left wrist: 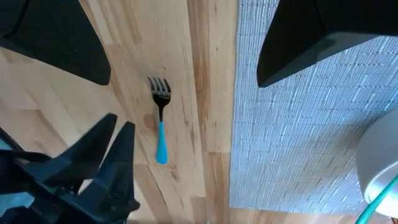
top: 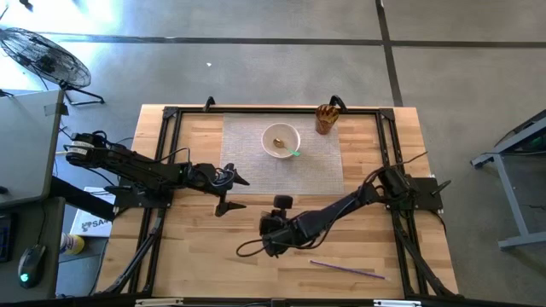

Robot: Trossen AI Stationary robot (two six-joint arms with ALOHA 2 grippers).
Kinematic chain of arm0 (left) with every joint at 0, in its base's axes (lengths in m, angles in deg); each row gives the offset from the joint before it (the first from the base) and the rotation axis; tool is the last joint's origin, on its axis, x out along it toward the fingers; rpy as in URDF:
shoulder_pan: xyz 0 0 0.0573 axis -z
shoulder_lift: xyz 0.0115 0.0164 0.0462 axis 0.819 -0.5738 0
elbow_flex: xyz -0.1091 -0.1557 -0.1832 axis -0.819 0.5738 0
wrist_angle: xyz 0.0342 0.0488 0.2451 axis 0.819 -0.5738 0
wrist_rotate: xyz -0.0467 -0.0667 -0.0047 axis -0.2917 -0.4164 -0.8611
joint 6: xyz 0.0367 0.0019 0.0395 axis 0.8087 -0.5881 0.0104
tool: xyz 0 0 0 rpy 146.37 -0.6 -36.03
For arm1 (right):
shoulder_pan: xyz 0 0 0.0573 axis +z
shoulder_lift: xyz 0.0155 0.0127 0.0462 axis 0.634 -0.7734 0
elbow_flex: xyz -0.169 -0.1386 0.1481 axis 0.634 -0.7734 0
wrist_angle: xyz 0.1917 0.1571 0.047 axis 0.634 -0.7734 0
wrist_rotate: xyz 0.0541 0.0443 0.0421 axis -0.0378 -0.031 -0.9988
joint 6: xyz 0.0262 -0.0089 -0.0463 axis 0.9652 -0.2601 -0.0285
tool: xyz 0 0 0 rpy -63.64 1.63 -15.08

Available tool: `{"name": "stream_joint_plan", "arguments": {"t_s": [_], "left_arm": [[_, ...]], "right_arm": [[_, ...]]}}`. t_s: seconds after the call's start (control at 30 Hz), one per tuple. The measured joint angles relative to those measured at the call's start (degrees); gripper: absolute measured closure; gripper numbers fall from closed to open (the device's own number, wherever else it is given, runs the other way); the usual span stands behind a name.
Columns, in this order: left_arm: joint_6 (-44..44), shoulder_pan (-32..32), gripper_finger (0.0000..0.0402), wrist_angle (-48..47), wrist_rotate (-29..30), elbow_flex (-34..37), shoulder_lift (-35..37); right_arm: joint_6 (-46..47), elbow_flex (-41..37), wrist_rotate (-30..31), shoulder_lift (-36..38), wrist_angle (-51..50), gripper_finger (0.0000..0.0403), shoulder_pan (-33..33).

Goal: Pick & Place Utensil
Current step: Put the blue fork into the white bowl on the gray mat

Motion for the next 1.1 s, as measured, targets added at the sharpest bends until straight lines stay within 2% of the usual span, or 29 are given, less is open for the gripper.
{"name": "stream_joint_plan", "arguments": {"t_s": [0.17,0.23,0.4,0.6,0.73,0.8,0.93,1.1], "left_arm": [[0.0,0.0,0.0002,0.1,0.0,0.0,0.0],[0.0,0.0,0.0002,0.0,0.0,0.0,0.0],[0.0,0.0,0.0002,0.0,0.0,0.0,0.0],[0.0,0.0,0.0002,-0.3,0.0,0.0,0.0],[0.0,0.0,0.0002,-0.4,0.0,0.0,0.0],[0.0,0.0,0.0002,-0.3,0.0,0.0,0.0],[0.0,0.0,0.0002,-0.3,0.0,0.0,0.0],[0.0,0.0,0.0002,-0.3,0.0,0.0,0.0]], "right_arm": [[-1.4,-0.1,0.0,0.0,1.4,0.0309,0.0],[-2.6,-2.5,0.1,0.4,8.0,0.0308,0.0],[-6.1,-17.2,-3.3,5.2,32.3,0.0308,0.3],[-1.5,-32.9,-1.8,10.6,47.3,0.0308,-0.5],[-1.4,-38.6,-5.3,10.3,57.1,0.0308,-1.5],[-0.9,-40.4,-8.1,9.9,59.7,0.0308,-2.2],[1.2,-42.9,-6.4,9.8,60.2,0.0308,-2.7],[-1.3,-42.8,-8.9,10.3,62.5,0.0308,-3.3]]}}
